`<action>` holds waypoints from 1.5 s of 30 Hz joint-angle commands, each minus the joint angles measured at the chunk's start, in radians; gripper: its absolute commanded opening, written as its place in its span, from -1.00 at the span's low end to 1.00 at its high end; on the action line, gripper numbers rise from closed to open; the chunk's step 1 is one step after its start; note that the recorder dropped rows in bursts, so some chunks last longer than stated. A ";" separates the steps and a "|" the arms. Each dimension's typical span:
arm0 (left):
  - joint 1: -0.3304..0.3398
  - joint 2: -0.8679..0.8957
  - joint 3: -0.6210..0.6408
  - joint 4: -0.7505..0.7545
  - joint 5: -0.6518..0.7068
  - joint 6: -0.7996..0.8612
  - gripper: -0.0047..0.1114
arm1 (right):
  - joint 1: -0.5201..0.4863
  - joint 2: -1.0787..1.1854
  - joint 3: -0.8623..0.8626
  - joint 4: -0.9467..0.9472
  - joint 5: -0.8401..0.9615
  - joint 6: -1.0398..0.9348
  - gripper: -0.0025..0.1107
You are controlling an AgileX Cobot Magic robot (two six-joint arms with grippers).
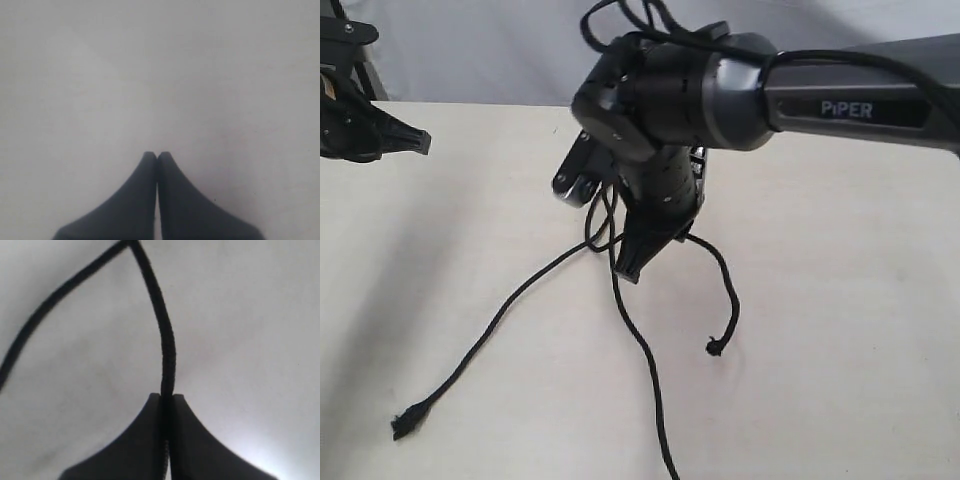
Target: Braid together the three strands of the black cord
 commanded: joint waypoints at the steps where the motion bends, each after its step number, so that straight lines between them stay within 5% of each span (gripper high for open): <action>1: -0.006 -0.001 0.003 -0.007 0.003 0.002 -0.90 | -0.081 0.023 0.002 -0.005 -0.067 0.019 -0.96; 7: -0.006 -0.001 0.003 -0.007 0.001 0.002 -0.90 | -0.141 0.084 0.041 -0.005 -0.066 0.046 -0.96; 41: -0.061 -0.001 0.003 -0.090 -0.029 -0.006 -0.90 | -0.116 0.104 0.149 -0.052 -0.115 0.140 -0.96; 45: -0.061 -0.001 0.003 -0.090 -0.032 -0.006 -0.90 | -0.090 0.104 0.149 -0.158 -0.120 0.317 -0.76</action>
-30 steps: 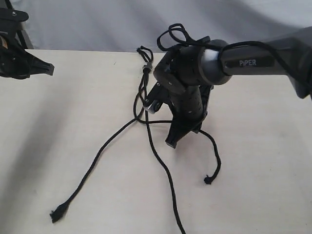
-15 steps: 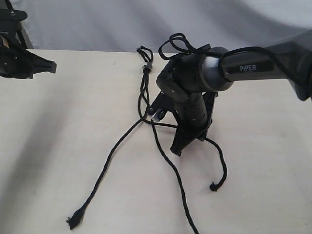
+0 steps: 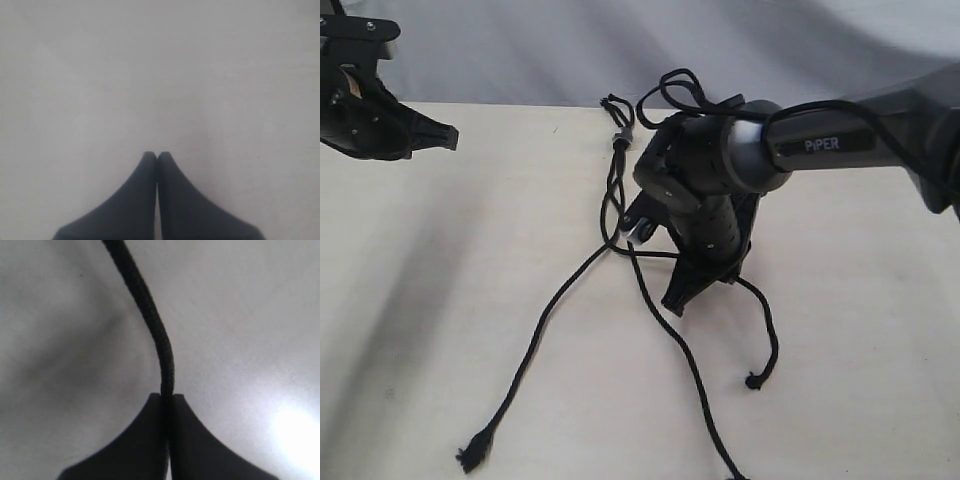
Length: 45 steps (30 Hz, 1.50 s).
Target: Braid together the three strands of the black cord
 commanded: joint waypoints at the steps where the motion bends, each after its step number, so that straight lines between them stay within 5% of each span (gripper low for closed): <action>1: -0.006 -0.001 0.003 -0.005 -0.009 0.000 -0.90 | 0.031 -0.002 0.005 -0.118 -0.016 0.181 -0.69; 5: -0.006 -0.001 0.003 -0.005 -0.006 0.000 -0.90 | 0.035 -0.002 0.005 -0.118 -0.041 0.193 -0.54; 16: -0.006 -0.001 0.003 -0.040 0.008 0.004 -0.90 | 0.035 -0.007 0.005 -0.120 -0.033 0.225 -0.54; 20: -0.043 -0.001 -0.029 -0.129 0.154 0.121 -0.90 | 0.035 -0.069 0.005 -0.238 0.030 0.270 -0.54; 24: -0.135 -0.001 -0.071 -0.237 0.291 0.230 -0.90 | 0.006 -0.199 0.005 -0.358 0.040 0.403 -0.54; 31: -0.344 -0.001 -0.071 -0.315 0.271 0.232 -0.89 | -0.117 -0.398 0.040 -0.302 -0.043 0.435 -0.54; 37: -0.562 0.051 -0.071 -0.306 0.231 0.224 -0.87 | -0.292 -0.519 0.266 -0.282 -0.303 0.491 -0.54; 40: -0.609 0.081 -0.072 -0.304 0.208 0.218 -0.51 | -0.332 -0.532 0.308 -0.282 -0.387 0.503 -0.54; 43: -0.624 0.105 -0.072 -0.320 0.149 0.179 0.14 | -0.332 -0.528 0.308 -0.282 -0.498 0.503 -0.54; 45: -0.624 0.133 -0.072 -0.323 0.124 0.129 0.22 | -0.332 -0.528 0.308 -0.282 -0.509 0.503 -0.54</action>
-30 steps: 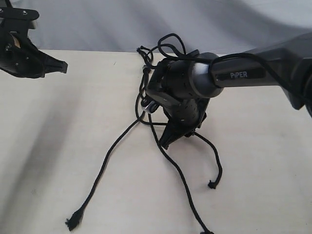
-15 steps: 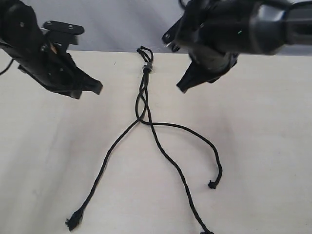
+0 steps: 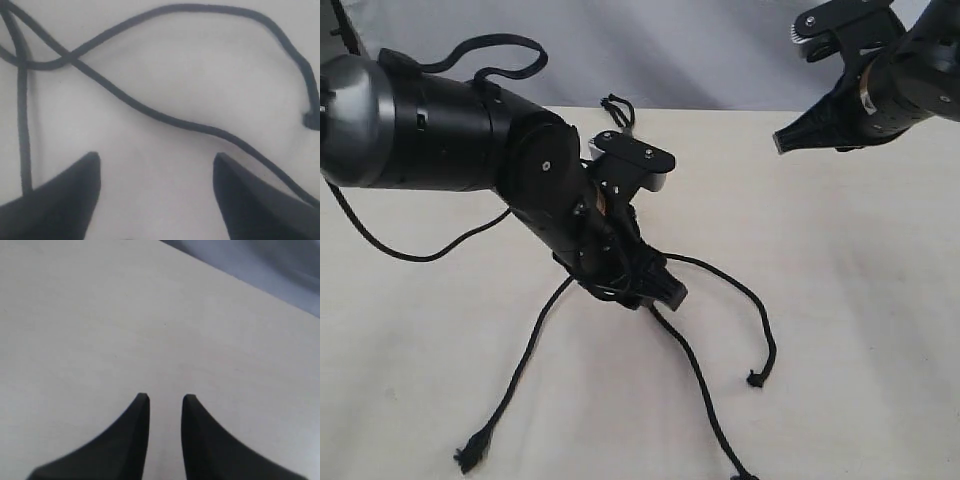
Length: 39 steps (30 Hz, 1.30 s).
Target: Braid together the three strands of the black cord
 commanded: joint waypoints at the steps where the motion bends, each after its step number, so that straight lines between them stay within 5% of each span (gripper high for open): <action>1: -0.007 0.049 -0.004 -0.014 -0.055 -0.083 0.21 | -0.006 -0.006 0.003 -0.003 -0.049 0.008 -0.54; 16: -0.065 0.296 -0.237 -0.044 0.129 -0.129 0.13 | -0.006 -0.006 0.003 -0.005 -0.052 0.008 -0.54; 23: -0.065 0.314 -0.237 -0.020 0.179 -0.124 -0.56 | -0.006 -0.006 0.003 -0.005 -0.079 0.008 -0.54; 29: -0.065 0.314 -0.323 0.032 0.376 -0.131 -0.21 | -0.006 -0.006 0.003 -0.003 -0.079 0.008 -0.54; 34: -0.065 0.314 -0.377 0.011 0.395 -0.196 0.05 | -0.006 -0.006 0.003 -0.003 -0.075 0.008 -0.54; 39: -0.065 0.316 -0.404 -0.020 0.344 -0.251 0.06 | -0.006 -0.006 0.003 -0.003 -0.077 0.008 -0.54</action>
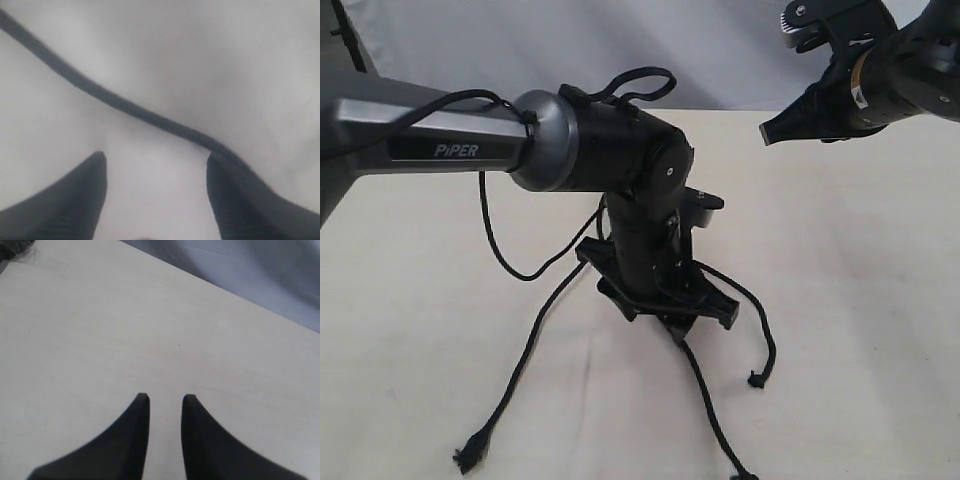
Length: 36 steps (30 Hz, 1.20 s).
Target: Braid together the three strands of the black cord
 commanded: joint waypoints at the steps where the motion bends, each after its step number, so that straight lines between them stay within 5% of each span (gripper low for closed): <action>1: -0.004 0.000 -0.019 -0.030 -0.067 -0.051 0.06 | -0.006 -0.006 0.003 -0.003 -0.004 0.005 -0.54; 11: -0.004 0.085 -0.073 0.006 -0.076 -0.071 0.06 | -0.006 -0.006 0.003 -0.003 -0.006 0.000 -0.54; 24: -0.004 0.140 -0.091 0.083 0.163 -0.094 0.04 | -0.006 -0.006 0.016 -0.003 -0.017 0.000 -0.54; 27: -0.004 0.140 -0.091 0.103 0.214 -0.079 -0.14 | -0.006 -0.006 0.016 -0.003 -0.024 0.000 -0.54; 33: -0.004 0.140 -0.091 0.103 0.253 0.048 -0.92 | -0.006 -0.006 0.016 -0.003 -0.024 0.000 -0.54; 36: -0.004 0.140 -0.091 0.103 0.239 0.094 -0.92 | -0.006 -0.006 0.016 -0.003 -0.024 0.000 -0.54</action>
